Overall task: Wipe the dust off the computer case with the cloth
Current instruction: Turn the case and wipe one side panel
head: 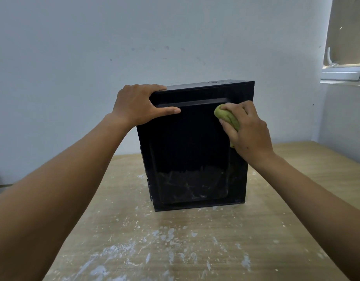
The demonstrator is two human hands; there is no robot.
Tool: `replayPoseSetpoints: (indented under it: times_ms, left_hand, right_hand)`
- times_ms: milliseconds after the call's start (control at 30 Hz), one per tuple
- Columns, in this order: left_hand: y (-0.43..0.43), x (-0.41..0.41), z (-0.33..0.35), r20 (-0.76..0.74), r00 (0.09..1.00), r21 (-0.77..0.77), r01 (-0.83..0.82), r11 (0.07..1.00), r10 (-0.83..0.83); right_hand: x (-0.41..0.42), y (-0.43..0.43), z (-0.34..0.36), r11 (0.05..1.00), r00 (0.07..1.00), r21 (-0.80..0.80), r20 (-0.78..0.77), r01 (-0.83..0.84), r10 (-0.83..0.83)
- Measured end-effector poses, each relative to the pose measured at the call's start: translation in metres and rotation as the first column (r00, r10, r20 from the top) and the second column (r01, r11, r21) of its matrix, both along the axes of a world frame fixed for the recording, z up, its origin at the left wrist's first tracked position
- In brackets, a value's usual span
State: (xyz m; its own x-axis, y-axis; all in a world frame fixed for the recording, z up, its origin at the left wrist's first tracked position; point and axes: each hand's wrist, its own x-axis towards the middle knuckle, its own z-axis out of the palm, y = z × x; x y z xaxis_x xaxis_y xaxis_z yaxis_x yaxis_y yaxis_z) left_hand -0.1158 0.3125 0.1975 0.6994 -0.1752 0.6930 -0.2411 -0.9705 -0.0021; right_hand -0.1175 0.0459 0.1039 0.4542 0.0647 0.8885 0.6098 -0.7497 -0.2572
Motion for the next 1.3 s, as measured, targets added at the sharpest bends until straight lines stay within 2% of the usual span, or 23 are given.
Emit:
replayPoseSetpoints:
  times_ms: [133, 233, 333, 500, 633, 800, 900, 1067, 1300]
  left_hand:
    - [-0.002, -0.001, 0.001, -0.003, 1.000, 0.005, 0.000, 1.000, 0.000]
    - [-0.002, -0.001, 0.003, -0.024, 1.000, 0.028, -0.004, 1.000, 0.004]
    - [-0.003, 0.001, 0.007, -0.050, 0.999, 0.075, -0.012, 0.997, 0.015]
    - [-0.027, 0.000, 0.013, -0.078, 0.997, 0.194, 0.010, 0.981, 0.005]
    - [-0.067, 0.000, 0.012, -0.077, 0.996, 0.244, 0.052, 0.968, -0.034]
    - [-0.105, 0.007, 0.013, -0.125, 0.992, 0.273, 0.064, 0.960, -0.031]
    - [-0.107, 0.011, 0.010, -0.092, 0.996, 0.272, 0.043, 0.961, -0.018]
    - [-0.106, 0.013, 0.007, -0.051, 0.999, 0.274, 0.026, 0.961, -0.012]
    - [-0.106, 0.012, 0.005, -0.034, 0.999, 0.259, 0.030, 0.965, -0.022]
  right_hand:
    - [-0.004, 0.000, -0.023, 0.998, 1.000, -0.065, -0.026, -0.009, 0.007]
    - [-0.008, -0.003, -0.051, 0.984, 0.999, -0.175, -0.054, -0.017, 0.007]
    - [-0.010, -0.009, -0.081, 0.966, 0.990, -0.256, -0.142, -0.028, -0.009]
    - [-0.012, -0.022, -0.099, 0.952, 0.964, -0.300, -0.266, -0.063, -0.019]
    - [-0.013, -0.030, -0.083, 0.971, 0.972, -0.237, -0.232, -0.039, -0.018]
    - [-0.008, -0.041, -0.033, 1.000, 0.984, 0.013, -0.178, 0.009, -0.007]
    - [-0.003, -0.036, -0.006, 0.995, 0.989, 0.099, -0.150, 0.012, 0.003]
    - [0.004, -0.021, -0.002, 0.991, 0.991, 0.118, -0.128, 0.066, -0.051]
    - [-0.001, -0.019, -0.056, 0.991, 0.985, 0.056, -0.135, 0.118, -0.110]
